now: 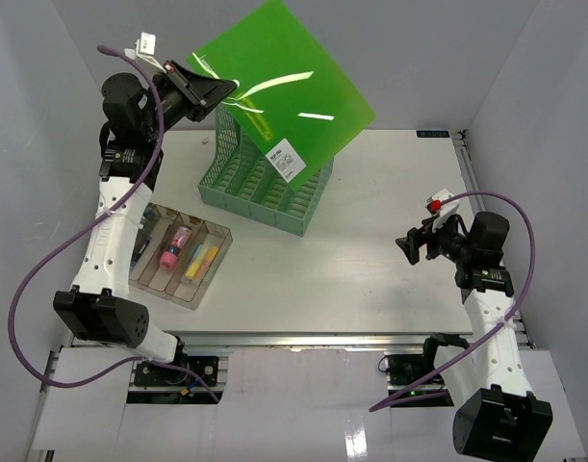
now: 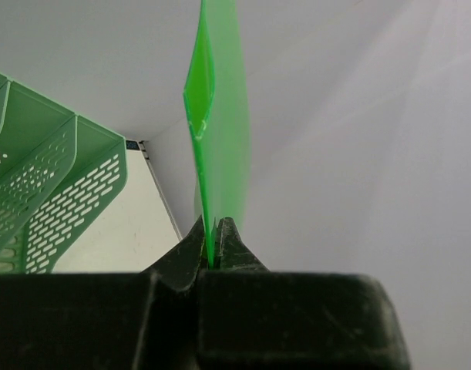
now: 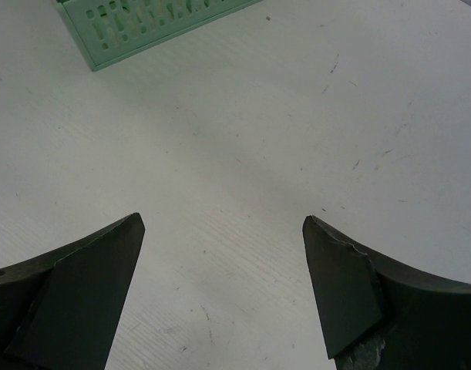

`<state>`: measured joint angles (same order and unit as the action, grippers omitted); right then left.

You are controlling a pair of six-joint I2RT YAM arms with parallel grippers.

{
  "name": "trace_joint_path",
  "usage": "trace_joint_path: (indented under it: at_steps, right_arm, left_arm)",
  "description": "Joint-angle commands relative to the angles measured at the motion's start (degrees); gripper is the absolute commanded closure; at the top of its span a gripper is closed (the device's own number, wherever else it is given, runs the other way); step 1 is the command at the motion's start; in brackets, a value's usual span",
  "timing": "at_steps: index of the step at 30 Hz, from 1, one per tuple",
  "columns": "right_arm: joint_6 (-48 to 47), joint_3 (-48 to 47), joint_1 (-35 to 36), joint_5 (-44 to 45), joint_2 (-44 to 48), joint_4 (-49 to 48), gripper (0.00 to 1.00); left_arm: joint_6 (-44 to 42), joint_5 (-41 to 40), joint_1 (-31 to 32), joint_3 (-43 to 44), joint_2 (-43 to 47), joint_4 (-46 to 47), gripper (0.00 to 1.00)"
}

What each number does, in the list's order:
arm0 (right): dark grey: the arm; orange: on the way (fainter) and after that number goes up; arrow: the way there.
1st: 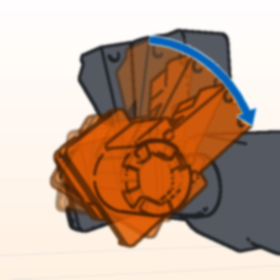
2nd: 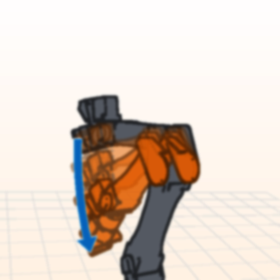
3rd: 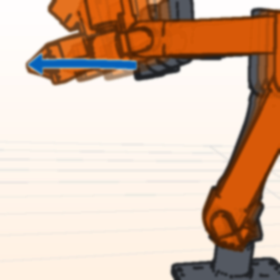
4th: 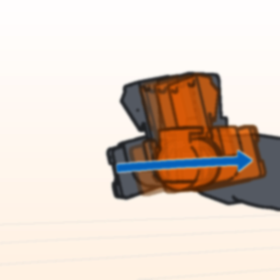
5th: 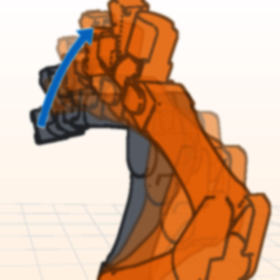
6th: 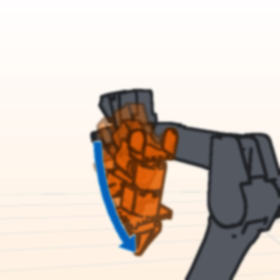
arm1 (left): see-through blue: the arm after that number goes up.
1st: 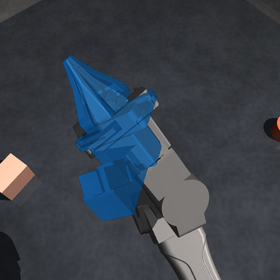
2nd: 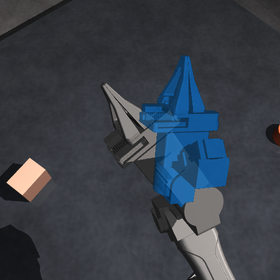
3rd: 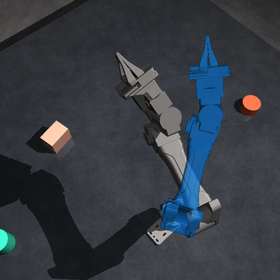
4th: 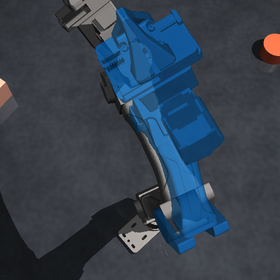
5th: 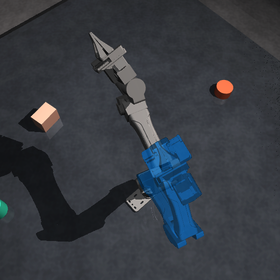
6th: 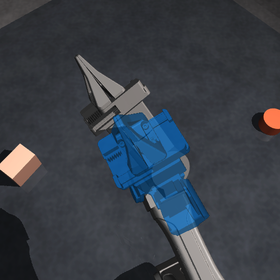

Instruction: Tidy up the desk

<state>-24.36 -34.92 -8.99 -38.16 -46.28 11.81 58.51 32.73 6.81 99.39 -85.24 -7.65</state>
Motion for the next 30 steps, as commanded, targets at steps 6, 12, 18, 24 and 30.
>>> trace_joint_path:
  at_steps: [6,12,18,24,30]
  right_arm:
    - [0.4,0.0,-0.4,-1.3,0.6,-1.9,0.10]
    - [0.2,0.1,-0.4,-1.2,0.4,-2.0,0.10]
    - [0.1,0.1,-0.4,-1.1,0.0,-2.0,0.10]
    - [0.0,0.1,-0.4,-0.9,0.0,-2.1,0.10]
    - [0.0,0.2,-0.3,-0.9,-0.3,-2.1,0.10]
  left_arm:
    - [-10.5,-3.5,-0.8,6.0,-1.7,-2.3,1.00]
    - [-16.4,-6.9,-0.9,7.1,-3.3,-3.4,1.00]
    - [-19.2,-7.9,-0.9,6.2,-4.7,-3.0,1.00]
    - [-20.8,-8.2,-1.2,4.1,-4.9,-1.4,1.00]
    - [-19.6,-6.9,-3.1,4.8,-3.9,0.0,1.00]
